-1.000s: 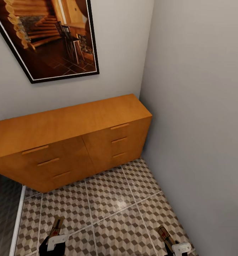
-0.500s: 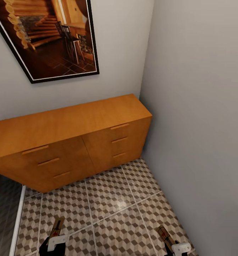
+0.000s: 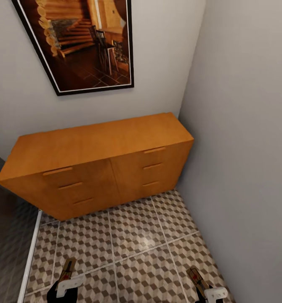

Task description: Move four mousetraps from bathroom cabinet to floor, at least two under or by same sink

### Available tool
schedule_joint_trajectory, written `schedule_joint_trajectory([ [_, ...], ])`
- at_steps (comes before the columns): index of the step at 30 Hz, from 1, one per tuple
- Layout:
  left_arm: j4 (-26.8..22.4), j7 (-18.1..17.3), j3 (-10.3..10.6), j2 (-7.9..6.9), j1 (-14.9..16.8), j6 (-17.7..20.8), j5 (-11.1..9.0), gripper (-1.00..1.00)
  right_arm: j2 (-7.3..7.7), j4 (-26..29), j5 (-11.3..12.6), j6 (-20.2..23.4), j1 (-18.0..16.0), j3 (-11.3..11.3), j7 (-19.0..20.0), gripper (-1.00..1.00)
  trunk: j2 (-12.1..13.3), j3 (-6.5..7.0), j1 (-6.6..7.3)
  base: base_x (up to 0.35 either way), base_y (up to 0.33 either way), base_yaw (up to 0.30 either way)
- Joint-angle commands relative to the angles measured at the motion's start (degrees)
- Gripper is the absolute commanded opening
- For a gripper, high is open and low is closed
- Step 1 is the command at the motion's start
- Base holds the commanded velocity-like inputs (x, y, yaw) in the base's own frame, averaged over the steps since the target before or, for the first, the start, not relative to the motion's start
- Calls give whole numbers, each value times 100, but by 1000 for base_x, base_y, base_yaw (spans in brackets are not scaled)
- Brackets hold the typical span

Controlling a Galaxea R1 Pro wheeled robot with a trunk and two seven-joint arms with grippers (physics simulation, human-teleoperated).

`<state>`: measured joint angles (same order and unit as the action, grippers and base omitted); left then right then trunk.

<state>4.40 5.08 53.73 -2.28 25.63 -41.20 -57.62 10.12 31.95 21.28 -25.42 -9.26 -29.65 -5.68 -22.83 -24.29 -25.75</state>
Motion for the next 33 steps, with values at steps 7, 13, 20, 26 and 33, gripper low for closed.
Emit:
schedule_joint_trajectory([
  [7,8,72,40,2,3,-11,49,-100,7,4,25,-16,-5,-49,-64,-100,-9,48,-3,0,0,38],
  [13,8,72,37,5,3,-11,49,-100,7,4,25,-16,-5,-50,-65,-100,-9,102,-3,0,0,3],
  [20,8,72,39,2,3,-11,49,-100,7,4,25,-16,-5,-50,-65,-100,-9,166,-3,0,0,54],
  [26,8,72,40,2,3,-11,49,-100,7,4,25,-16,-5,-50,-65,-100,-9,220,-3,0,0,88],
  [33,8,72,40,5,3,-11,49,-100,7,4,20,-16,-5,-50,-65,-100,-9,283,-3,0,0,91],
])
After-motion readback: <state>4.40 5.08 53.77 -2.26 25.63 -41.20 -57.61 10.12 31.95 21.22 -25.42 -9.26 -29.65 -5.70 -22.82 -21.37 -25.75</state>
